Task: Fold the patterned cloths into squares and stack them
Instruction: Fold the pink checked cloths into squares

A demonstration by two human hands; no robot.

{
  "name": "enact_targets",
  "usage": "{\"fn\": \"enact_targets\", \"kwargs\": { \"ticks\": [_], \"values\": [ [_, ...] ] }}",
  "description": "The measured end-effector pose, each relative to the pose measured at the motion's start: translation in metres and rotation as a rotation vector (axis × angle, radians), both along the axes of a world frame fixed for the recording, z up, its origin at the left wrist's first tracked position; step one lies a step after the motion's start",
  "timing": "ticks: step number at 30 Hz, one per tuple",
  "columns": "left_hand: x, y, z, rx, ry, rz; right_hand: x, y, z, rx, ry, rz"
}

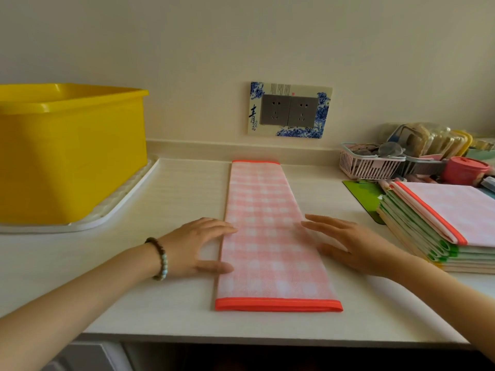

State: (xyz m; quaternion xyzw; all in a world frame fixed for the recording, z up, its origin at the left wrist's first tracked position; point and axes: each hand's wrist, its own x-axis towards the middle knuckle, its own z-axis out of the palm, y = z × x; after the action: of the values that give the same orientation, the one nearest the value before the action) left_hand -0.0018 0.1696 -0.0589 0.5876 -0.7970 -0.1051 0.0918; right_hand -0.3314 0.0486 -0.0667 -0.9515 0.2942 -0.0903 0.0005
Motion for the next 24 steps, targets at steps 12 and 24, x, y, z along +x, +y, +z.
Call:
{"fn": "enact_targets", "kwargs": {
  "ticks": [12, 24],
  "values": [
    [-0.004, 0.015, -0.001, 0.236, -0.183, -0.012, 0.002, -0.008, 0.009, -0.43, 0.221, 0.39],
    [-0.002, -0.007, 0.003, 0.192, 0.256, 0.08, 0.019, -0.007, -0.001, -0.224, 0.011, 0.265]
  ]
}}
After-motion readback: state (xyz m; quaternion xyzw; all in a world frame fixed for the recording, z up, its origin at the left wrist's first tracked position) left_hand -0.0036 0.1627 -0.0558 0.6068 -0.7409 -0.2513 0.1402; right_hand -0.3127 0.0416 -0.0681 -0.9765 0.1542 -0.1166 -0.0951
